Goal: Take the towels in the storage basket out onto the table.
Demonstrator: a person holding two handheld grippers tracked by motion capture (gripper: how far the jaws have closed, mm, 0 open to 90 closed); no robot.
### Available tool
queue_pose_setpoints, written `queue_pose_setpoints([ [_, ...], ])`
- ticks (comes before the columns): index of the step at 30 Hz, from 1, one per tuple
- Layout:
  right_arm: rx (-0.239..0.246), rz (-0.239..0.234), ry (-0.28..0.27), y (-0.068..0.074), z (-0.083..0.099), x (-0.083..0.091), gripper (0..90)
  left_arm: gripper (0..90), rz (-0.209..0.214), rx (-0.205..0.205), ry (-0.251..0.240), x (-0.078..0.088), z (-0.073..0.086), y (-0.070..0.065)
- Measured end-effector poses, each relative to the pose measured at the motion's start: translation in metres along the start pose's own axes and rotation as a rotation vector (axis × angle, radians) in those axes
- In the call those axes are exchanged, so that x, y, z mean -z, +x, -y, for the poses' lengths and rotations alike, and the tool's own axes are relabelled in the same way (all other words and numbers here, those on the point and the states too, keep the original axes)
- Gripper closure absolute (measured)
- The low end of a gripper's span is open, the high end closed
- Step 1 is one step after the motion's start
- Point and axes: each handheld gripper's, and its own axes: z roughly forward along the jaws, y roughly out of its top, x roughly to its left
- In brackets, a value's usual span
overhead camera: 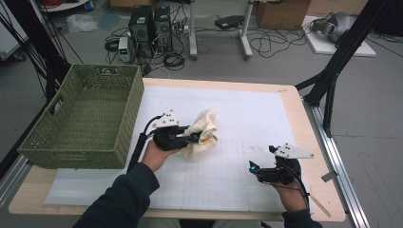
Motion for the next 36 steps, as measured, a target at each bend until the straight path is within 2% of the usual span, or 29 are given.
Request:
queue_pose_setpoints([
  [4, -0.001, 0.001, 0.0, 0.0, 0.0, 0.0, 4.4, 71.1, 0.002, 0.019, 0.037, -0.017, 0.013, 0.0],
  [11, -0.008, 0.004, 0.002, -0.002, 0.002, 0.001, 4.4, 68.9, 0.002, 0.019, 0.107, -0.036, 0.023, 0.0],
  [14, -0.007, 0.004, 0.003, -0.002, 0.002, 0.001, 4.4, 68.3, -0.001, 0.039, 0.141, -0.043, 0.03, 0.003],
  [17, -0.004, 0.003, 0.004, -0.001, 0.002, 0.001, 4.4, 67.2, -0.007, 0.049, 0.142, -0.046, 0.032, 0.003],
  [19, -0.004, 0.002, 0.003, -0.001, 0.002, 0.001, 4.4, 63.1, -0.02, 0.065, 0.14, -0.046, 0.033, 0.006],
  [22, -0.006, 0.003, 0.005, -0.002, 0.002, 0.001, 4.4, 50.3, -0.047, 0.103, 0.137, -0.041, 0.032, 0.011],
  [23, -0.006, 0.004, 0.004, -0.002, 0.002, 0.001, 4.4, 43.5, -0.074, 0.112, 0.13, -0.038, 0.03, 0.013],
  [24, -0.007, 0.006, 0.003, -0.002, 0.002, 0.002, 4.4, 37.0, -0.087, 0.115, 0.122, -0.035, 0.029, 0.014],
  [27, -0.01, 0.007, 0.004, -0.003, 0.003, 0.002, 4.4, 26.6, -0.148, 0.109, 0.098, -0.021, 0.022, 0.019],
  [32, -0.01, 0.01, 0.009, -0.002, 0.003, 0.001, 4.4, 19.6, -0.205, 0.144, 0.03, 0.006, 0.018, 0.028],
  [36, -0.01, 0.01, 0.012, -0.002, 0.003, 0.001, 4.4, 19.6, -0.212, 0.132, 0.008, 0.026, 0.023, 0.027],
])
